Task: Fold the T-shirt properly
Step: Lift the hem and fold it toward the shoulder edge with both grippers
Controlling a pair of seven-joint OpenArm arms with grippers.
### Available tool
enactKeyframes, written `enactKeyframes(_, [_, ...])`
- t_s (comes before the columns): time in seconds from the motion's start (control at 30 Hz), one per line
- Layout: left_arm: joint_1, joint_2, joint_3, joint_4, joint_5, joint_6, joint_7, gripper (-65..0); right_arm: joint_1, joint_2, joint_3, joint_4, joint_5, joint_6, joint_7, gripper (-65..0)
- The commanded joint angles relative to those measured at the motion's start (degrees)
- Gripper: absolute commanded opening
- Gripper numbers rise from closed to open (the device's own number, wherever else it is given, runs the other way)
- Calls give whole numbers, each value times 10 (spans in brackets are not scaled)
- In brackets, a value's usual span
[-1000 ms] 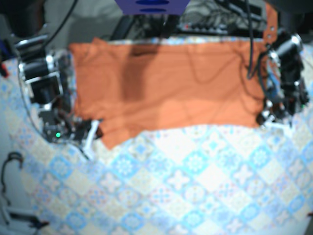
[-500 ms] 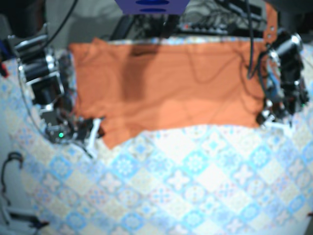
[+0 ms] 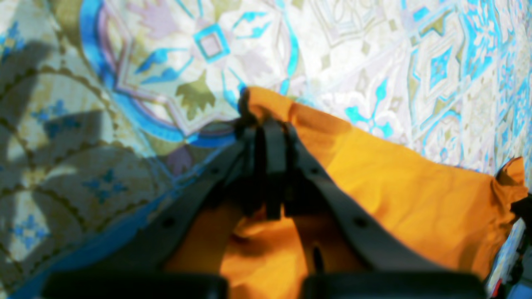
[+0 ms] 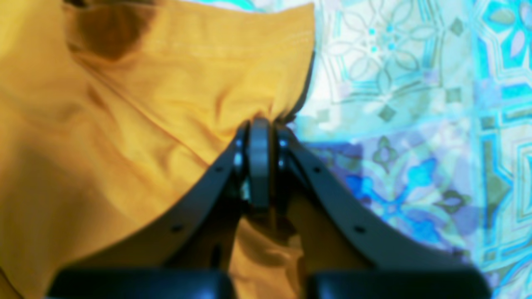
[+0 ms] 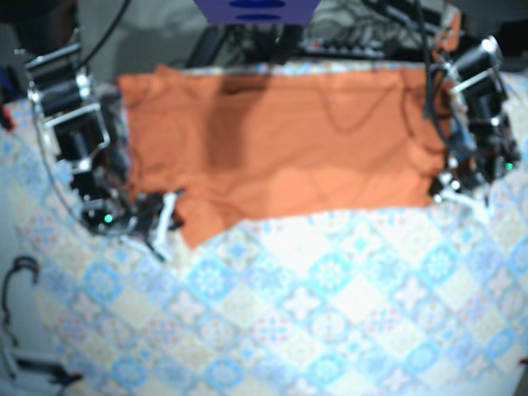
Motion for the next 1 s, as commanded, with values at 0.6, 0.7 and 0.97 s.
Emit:
enactKeyframes(0.6, [22, -23, 36, 78, 20, -35, 49, -650, -73, 51, 132, 148, 6, 3, -15, -647])
enactKeyframes(0.7, [24, -23, 36, 121, 20, -35, 67, -650, -86, 51, 136, 172, 6, 3, -21, -647])
enactKeyframes(0.97, [61, -32, 35, 200, 20, -43, 75, -650, -114, 52, 137, 220, 6, 3, -36, -647])
